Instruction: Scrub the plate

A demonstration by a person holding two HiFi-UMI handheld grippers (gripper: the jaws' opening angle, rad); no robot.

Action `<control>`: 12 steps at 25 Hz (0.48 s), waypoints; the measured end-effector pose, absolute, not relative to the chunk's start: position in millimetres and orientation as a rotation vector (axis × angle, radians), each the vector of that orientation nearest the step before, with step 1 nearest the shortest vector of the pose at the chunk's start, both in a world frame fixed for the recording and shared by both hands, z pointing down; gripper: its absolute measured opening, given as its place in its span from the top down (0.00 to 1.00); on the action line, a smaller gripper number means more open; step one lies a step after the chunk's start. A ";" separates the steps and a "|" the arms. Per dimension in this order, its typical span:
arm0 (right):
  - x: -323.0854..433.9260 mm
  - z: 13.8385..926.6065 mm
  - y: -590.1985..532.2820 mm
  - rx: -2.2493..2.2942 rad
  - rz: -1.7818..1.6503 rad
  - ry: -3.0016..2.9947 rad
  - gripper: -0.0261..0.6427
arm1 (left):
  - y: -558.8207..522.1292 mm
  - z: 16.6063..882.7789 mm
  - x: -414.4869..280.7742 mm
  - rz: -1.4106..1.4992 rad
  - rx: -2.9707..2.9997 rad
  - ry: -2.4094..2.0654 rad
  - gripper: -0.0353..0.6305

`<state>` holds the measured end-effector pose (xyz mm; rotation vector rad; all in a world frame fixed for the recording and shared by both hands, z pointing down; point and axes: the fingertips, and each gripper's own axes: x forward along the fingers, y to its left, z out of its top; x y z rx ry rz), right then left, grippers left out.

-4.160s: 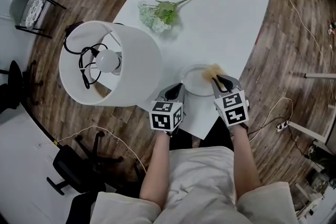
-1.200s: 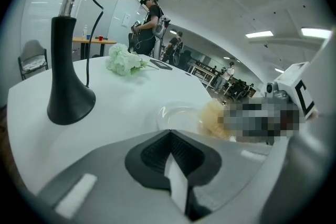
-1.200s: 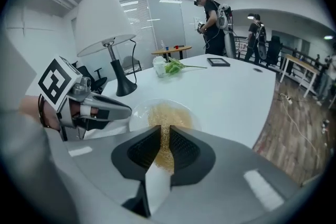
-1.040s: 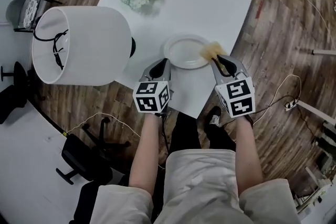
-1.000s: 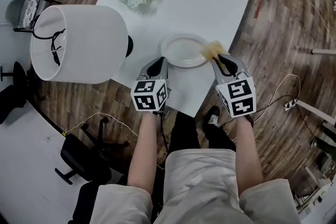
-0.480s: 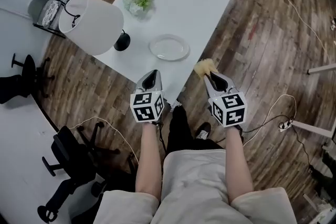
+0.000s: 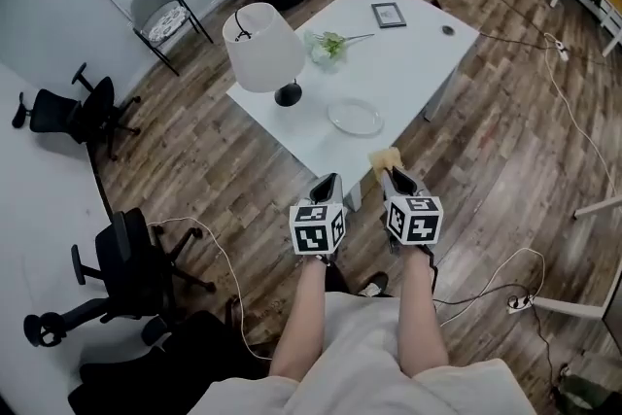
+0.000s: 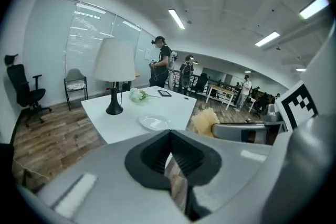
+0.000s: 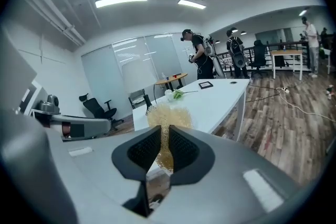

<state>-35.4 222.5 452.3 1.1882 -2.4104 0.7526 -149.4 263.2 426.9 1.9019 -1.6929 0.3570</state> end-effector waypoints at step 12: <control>-71.8 371.3 248.8 1.176 0.567 -2.514 0.86 | 286.2 369.7 -174.1 0.356 2.013 -1.667 0.94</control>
